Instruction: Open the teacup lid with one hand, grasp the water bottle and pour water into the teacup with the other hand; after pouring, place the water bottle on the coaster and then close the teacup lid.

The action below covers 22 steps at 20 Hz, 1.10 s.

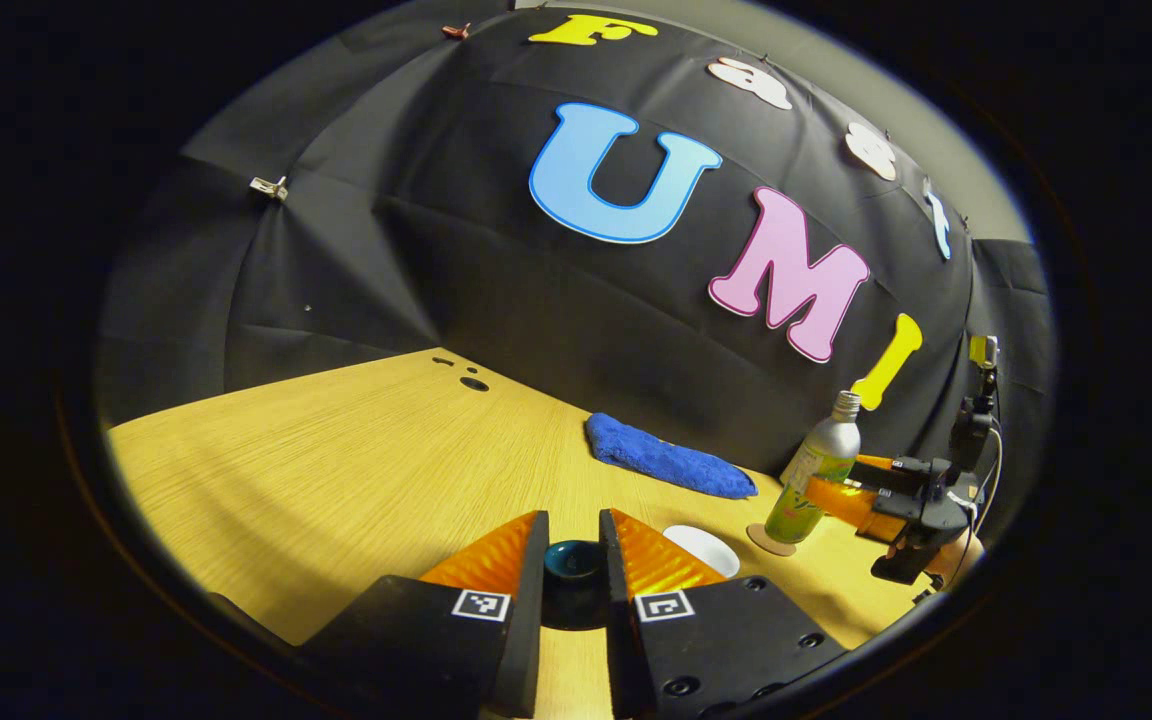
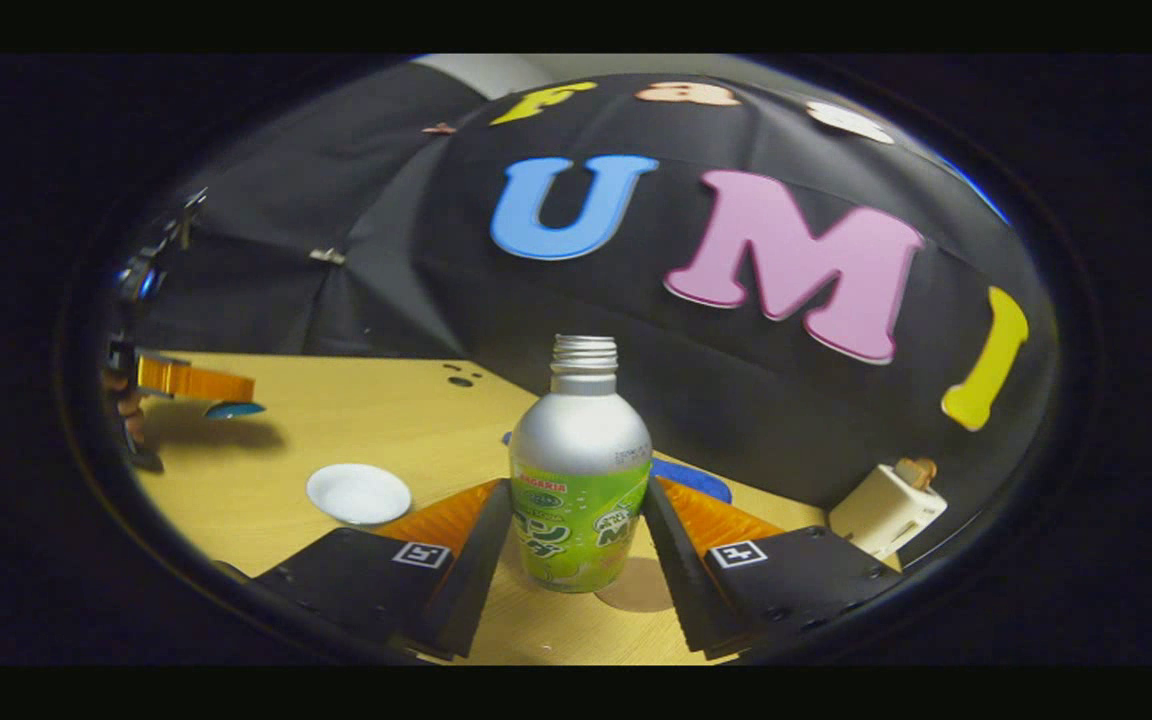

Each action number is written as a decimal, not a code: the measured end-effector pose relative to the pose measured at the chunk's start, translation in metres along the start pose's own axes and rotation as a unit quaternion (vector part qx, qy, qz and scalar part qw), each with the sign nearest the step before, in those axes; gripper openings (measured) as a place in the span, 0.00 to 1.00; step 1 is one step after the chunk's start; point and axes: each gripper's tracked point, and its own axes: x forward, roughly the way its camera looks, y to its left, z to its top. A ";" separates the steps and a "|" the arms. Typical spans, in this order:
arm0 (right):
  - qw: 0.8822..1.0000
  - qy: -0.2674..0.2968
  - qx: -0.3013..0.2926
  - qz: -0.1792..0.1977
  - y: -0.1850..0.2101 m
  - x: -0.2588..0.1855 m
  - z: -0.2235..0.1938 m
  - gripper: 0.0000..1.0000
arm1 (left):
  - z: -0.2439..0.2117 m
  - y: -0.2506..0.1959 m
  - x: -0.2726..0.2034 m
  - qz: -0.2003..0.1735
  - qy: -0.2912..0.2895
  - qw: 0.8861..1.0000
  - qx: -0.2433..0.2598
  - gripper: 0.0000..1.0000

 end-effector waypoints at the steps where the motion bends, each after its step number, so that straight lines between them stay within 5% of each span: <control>1: 1.000 -0.002 0.025 -0.001 -0.007 0.002 -0.005 0.78 | 0.000 0.000 0.000 0.000 0.000 1.000 0.000 0.31; 14: 0.992 0.011 0.102 -0.074 -0.084 0.027 -0.056 0.79 | -0.003 0.002 0.002 0.004 0.003 1.000 -0.002 0.31; 21: 0.989 0.018 0.129 -0.076 -0.088 0.029 -0.067 0.77 | -0.004 0.006 0.003 0.010 0.005 1.000 -0.003 0.31; 22: 0.988 0.020 0.135 -0.070 -0.085 0.029 -0.068 0.82 | -0.004 0.006 0.003 0.010 0.006 1.000 -0.004 0.31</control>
